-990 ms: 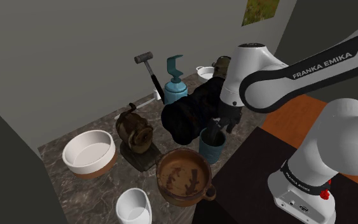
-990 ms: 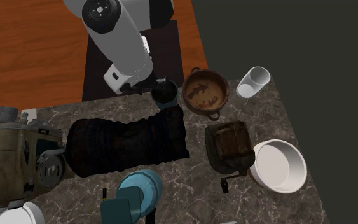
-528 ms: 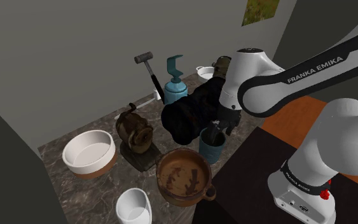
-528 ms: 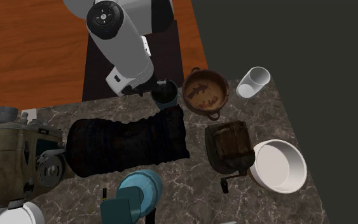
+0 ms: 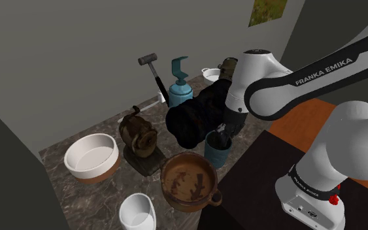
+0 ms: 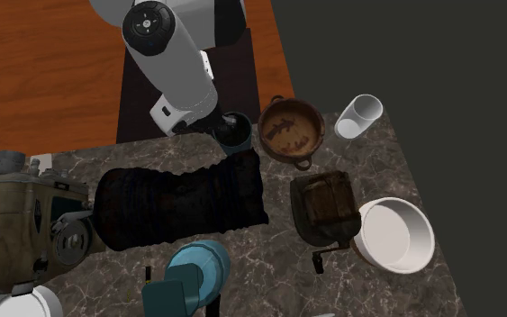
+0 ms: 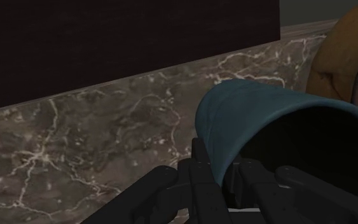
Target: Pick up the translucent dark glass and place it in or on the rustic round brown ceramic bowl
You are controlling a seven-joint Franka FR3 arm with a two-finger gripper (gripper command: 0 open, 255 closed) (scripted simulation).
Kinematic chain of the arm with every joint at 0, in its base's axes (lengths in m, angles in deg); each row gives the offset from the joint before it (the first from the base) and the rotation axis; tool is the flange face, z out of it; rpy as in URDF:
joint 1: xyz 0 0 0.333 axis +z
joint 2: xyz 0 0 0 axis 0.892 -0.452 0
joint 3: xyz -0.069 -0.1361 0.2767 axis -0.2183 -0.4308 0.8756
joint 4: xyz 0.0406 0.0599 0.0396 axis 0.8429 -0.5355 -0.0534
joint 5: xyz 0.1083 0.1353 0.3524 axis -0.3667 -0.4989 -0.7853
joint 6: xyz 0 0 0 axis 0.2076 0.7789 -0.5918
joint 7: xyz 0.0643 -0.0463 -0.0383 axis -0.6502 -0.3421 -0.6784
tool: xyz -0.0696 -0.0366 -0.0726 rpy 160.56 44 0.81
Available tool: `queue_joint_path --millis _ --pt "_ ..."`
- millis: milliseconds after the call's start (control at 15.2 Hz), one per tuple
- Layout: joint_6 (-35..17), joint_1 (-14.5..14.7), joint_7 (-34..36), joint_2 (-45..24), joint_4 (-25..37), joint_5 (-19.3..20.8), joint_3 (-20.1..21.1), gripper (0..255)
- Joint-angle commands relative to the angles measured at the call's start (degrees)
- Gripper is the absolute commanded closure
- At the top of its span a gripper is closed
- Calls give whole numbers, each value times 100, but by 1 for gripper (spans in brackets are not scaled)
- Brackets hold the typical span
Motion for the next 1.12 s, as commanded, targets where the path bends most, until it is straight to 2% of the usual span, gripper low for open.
queue_joint_path --millis 0,198,1056 --pt "-1 0 0 0 0 -1 0 255" --pt "-2 1 0 -1 -1 -1 0 255" --pt "1504 -131 199 968 546 283 -98 255"
